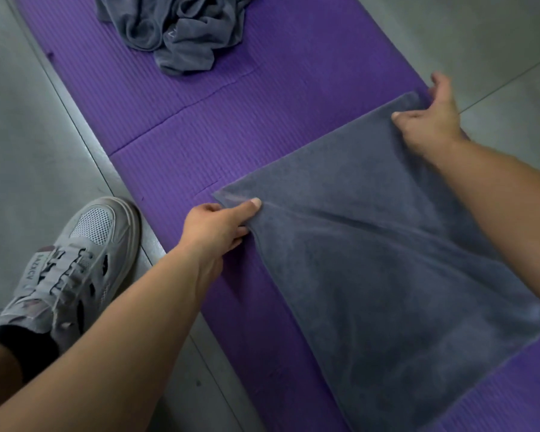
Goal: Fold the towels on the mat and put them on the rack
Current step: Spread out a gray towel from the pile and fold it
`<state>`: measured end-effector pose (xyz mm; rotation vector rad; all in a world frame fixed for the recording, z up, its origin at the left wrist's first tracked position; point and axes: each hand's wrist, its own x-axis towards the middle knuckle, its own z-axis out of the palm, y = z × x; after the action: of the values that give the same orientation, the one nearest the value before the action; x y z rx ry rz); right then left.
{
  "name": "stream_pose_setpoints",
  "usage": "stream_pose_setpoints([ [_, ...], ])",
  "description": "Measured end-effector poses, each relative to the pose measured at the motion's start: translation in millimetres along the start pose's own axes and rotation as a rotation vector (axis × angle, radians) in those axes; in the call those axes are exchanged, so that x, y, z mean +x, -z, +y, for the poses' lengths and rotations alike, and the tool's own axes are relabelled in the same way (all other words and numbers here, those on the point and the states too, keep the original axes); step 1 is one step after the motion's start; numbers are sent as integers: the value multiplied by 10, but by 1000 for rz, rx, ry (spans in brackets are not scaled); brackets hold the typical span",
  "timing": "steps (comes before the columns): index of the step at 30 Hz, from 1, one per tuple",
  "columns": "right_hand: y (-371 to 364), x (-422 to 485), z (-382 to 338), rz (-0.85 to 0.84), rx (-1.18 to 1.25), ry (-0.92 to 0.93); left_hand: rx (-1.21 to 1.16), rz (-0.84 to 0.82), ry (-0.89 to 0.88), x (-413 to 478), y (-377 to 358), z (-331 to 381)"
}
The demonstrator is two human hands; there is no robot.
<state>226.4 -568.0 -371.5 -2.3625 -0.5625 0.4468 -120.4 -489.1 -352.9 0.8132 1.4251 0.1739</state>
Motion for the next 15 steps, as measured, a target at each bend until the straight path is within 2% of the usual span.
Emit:
stream_pose_setpoints([
  [3,7,-349,43,-83,-168,199,51,-84,-70,-101,-50,-72],
  [5,-27,-680,125,-155,-302,314,-88,-186,-84,-205,-89,-149],
  [7,-66,-1009,202,-215,-378,374,-217,-211,-120,-276,-111,-241],
  [9,-96,-1210,289,-289,-453,365,-170,-125,-190,-265,-103,-330],
  [12,-101,-1252,424,-398,-615,329,-48,102,-275,-139,-72,-376],
  [15,-91,-1248,492,-428,-702,355,-114,230,-235,-120,-93,-317],
])
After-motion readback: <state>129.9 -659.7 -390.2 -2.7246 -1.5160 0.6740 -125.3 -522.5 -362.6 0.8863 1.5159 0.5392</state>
